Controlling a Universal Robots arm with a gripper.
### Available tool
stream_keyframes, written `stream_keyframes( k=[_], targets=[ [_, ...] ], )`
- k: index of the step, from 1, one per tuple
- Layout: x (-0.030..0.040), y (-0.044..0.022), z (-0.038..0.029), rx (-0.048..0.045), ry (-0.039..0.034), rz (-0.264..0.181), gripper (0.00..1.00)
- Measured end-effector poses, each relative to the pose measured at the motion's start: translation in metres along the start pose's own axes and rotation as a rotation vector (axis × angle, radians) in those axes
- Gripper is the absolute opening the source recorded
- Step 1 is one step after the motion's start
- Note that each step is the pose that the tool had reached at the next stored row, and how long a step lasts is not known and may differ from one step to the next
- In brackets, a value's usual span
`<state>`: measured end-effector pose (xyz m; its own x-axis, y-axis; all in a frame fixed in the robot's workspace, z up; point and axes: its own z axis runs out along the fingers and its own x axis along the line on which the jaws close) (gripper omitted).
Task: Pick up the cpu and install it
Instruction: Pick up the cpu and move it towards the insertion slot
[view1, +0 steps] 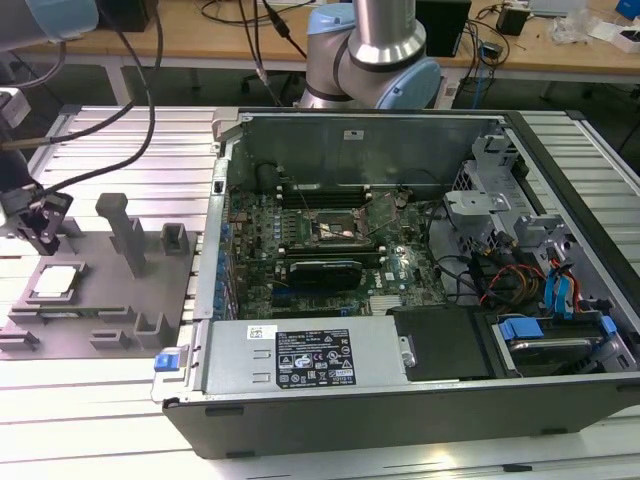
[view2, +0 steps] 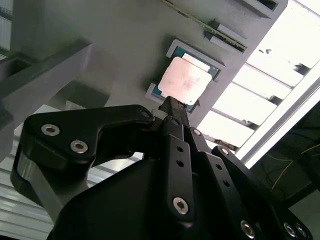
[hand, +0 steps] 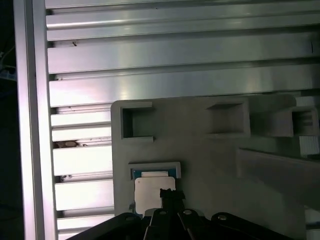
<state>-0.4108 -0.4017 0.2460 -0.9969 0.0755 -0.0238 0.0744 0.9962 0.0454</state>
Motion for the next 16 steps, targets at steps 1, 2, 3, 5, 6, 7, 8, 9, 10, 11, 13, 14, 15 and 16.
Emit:
stream_keyframes(
  k=[1, 2, 3, 5, 6, 7, 8, 9, 10, 11, 13, 14, 15, 16],
  targets=[
    [0.0013, -0.0007, 0.0036, 0.0001, 0.0001, 0.0, 0.11],
    [0.002, -0.0013, 0.0064, 0.0001, 0.0001, 0.0, 0.11],
    [0.0023, -0.0016, 0.0077, 0.0001, 0.0001, 0.0, 0.11],
    [0.003, -0.0022, 0.0105, 0.0003, 0.0001, 0.0, 0.11],
    [0.0033, -0.0024, 0.0115, 0.0004, 0.0002, 0.0, 0.11],
    [0.0038, -0.0028, 0.0134, 0.0006, 0.0002, 0.0, 0.11],
    [0.004, -0.003, 0.0142, 0.0007, 0.0003, 0.0, 0.11],
    [0.0043, -0.0033, 0.0152, 0.0007, 0.0002, 0.0, 0.11],
    [0.0049, -0.0037, 0.0169, 0.0006, 0.0, 0.0, 0.11],
    [0.0051, -0.0044, 0.0179, 0.0006, -0.0001, 0.0, 0.11],
    [0.0058, -0.0068, 0.0205, 0.0006, 0.0001, 0.0, 0.11],
    [0.0062, -0.0083, 0.0219, 0.0008, 0.0002, 0.0, 0.11],
    [0.0064, -0.0091, 0.0229, 0.0009, 0.0001, 0.0, 0.11],
    [0.0066, -0.0096, 0.0246, 0.0008, -0.0001, 0.0, 0.11]
  ],
)
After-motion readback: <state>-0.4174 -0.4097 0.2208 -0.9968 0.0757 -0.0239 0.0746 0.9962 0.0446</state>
